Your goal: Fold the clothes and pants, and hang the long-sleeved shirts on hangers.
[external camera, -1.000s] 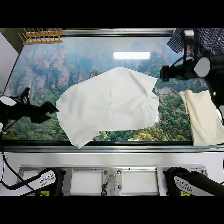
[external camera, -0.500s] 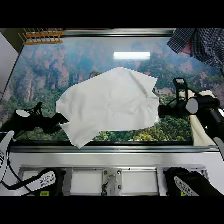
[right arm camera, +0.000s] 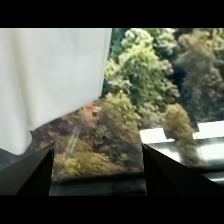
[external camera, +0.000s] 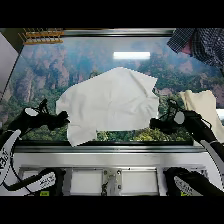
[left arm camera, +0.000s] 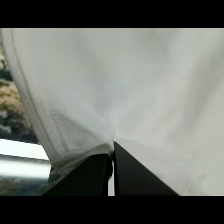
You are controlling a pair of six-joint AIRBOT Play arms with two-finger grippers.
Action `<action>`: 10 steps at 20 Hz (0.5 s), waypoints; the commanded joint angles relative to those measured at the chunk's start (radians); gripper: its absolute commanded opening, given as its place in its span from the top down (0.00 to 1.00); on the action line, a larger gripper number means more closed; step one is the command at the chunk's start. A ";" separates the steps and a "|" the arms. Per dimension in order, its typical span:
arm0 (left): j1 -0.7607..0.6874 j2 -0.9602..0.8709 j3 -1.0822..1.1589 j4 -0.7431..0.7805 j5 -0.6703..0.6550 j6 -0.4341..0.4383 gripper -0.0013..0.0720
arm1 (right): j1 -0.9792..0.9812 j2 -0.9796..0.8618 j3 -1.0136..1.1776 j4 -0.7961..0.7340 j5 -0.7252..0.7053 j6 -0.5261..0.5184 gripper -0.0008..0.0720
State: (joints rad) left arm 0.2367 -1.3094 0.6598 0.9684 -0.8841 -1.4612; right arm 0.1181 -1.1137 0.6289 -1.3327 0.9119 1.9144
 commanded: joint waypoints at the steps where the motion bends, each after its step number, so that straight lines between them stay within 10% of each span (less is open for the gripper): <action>1: -0.005 0.001 0.000 0.000 -0.014 0.018 0.97 | 0.000 -0.092 -0.019 0.161 -0.194 0.088 0.17; 5: -0.005 0.001 0.000 0.000 -0.013 0.019 0.97 | 0.002 -0.135 -0.019 0.171 -0.248 0.144 0.20; 8: -0.005 0.001 0.000 0.000 -0.010 0.018 0.97 | 0.002 -0.133 -0.018 0.166 -0.254 0.133 0.80; 10: 0.003 0.022 0.013 0.010 -0.014 0.024 0.97 | 0.001 -0.115 -0.002 0.150 -0.241 0.067 0.98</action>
State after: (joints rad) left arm 0.2340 -1.3033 0.6624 0.9691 -0.8970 -1.4437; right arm 0.1192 -1.2369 0.6147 -1.1709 0.6769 2.0319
